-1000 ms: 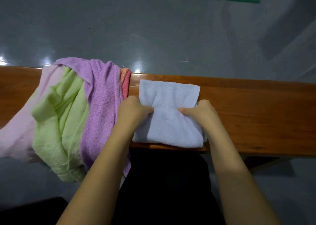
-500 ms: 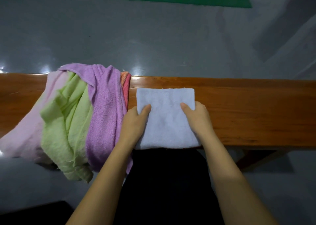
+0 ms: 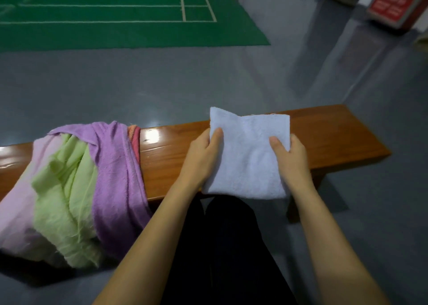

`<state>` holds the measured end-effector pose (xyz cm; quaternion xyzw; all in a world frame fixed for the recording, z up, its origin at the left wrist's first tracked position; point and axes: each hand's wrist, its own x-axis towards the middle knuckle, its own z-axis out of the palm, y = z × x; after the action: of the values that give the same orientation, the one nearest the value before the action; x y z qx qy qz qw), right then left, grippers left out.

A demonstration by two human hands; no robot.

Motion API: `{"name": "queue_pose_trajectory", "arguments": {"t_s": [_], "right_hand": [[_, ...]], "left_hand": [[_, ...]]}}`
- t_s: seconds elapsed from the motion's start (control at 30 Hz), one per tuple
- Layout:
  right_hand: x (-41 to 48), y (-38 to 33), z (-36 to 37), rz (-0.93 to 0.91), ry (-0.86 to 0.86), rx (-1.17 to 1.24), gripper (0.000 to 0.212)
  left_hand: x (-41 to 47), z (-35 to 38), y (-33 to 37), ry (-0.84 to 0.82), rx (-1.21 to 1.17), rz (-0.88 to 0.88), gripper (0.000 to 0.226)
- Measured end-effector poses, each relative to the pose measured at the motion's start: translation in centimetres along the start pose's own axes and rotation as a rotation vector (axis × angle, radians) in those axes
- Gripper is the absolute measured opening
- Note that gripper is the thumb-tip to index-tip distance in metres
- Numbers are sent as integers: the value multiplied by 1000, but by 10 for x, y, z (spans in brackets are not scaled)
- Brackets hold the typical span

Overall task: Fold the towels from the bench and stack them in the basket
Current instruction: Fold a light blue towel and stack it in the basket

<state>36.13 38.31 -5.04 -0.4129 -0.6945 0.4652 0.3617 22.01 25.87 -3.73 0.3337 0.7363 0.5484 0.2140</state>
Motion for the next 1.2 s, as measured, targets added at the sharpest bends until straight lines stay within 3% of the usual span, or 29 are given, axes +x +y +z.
{"name": "queue_pose_trajectory", "arguments": {"t_s": [0.2, 0.47, 0.63, 0.93, 1.07, 1.2], "right_hand": [[-26, 8, -89, 28, 200, 28, 10], [-70, 40, -218, 135, 468, -39, 28], [-103, 65, -296, 238, 633, -109, 21], [-215, 135, -403, 479, 956, -157, 29], [-272, 169, -436, 659, 1052, -150, 51], [-316, 201, -455, 746, 1129, -133, 55]], "left_hand": [[-17, 64, 43, -158, 23, 129, 28], [-56, 180, 97, -448, 19, 218, 28], [-82, 263, 122, -622, 52, 269, 32], [-183, 411, 117, -1020, 159, 287, 33], [-236, 465, 104, -1233, 239, 278, 35], [-277, 500, 85, -1380, 313, 292, 34]]}}
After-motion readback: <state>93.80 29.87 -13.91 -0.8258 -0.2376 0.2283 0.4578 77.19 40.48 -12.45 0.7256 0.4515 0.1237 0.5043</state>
